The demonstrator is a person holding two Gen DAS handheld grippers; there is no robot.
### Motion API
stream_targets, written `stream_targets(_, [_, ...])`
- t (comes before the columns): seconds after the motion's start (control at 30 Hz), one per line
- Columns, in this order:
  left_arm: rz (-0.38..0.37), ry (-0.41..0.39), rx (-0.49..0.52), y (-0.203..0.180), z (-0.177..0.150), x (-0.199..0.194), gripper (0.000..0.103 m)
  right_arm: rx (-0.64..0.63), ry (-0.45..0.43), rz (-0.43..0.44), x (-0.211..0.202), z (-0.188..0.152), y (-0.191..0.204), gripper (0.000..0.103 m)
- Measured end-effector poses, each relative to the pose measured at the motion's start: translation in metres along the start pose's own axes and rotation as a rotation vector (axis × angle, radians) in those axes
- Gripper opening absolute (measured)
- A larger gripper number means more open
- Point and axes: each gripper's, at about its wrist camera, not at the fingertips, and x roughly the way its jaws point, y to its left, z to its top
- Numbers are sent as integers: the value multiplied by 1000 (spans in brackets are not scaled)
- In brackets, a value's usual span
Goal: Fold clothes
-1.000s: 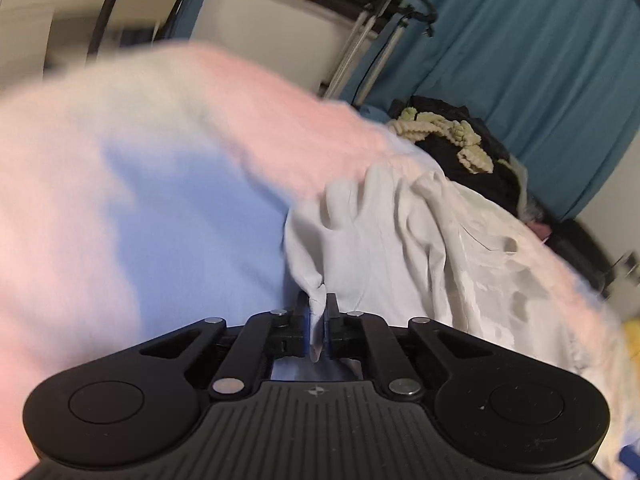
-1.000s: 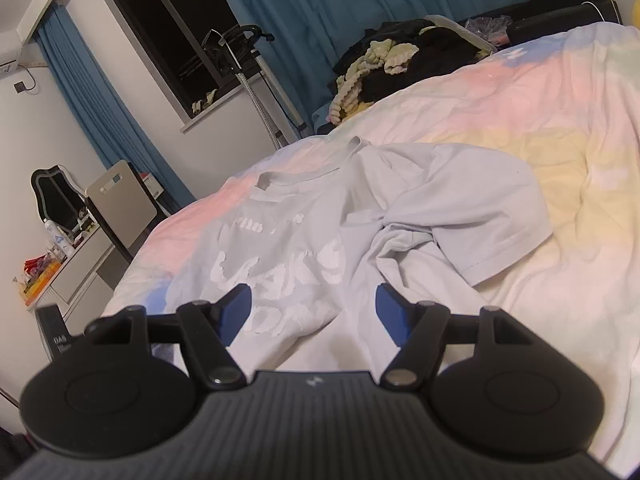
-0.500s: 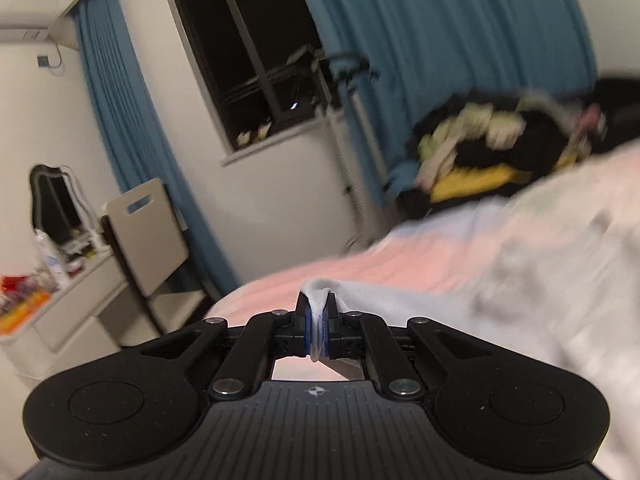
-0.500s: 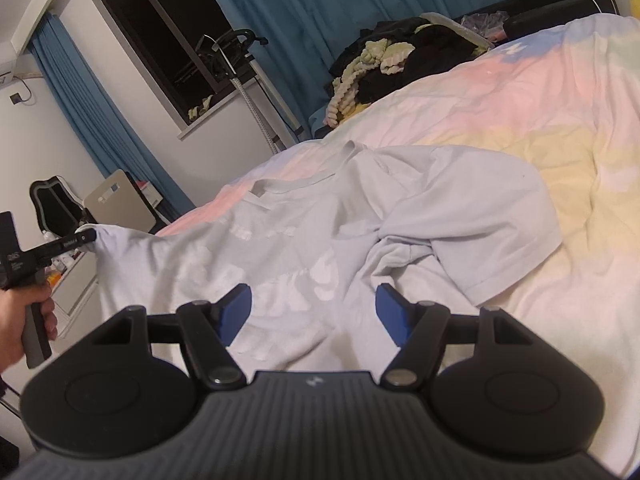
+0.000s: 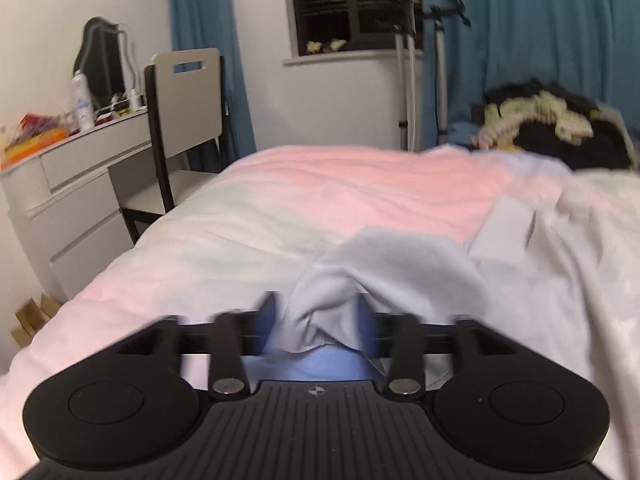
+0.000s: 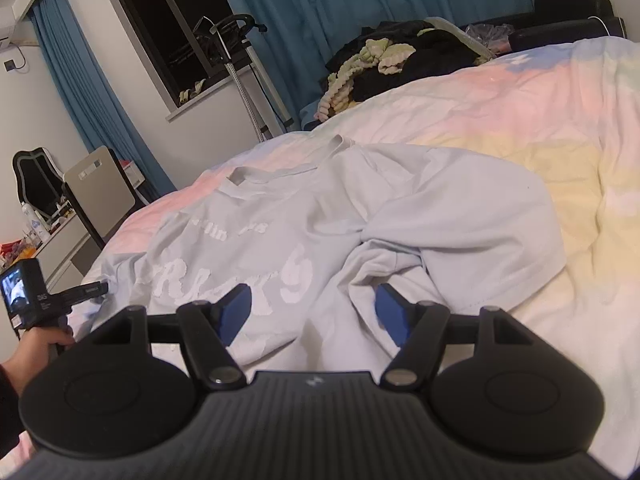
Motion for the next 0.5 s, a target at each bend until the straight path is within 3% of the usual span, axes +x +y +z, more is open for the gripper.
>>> stream_targets(0.3, [-171, -51, -74, 0, 13, -106, 73, -58, -88, 7, -29, 8, 14, 70])
stream_targets(0.5, [-316, -67, -122, -27, -8, -168, 81, -117, -134, 12, -57, 5, 24, 70])
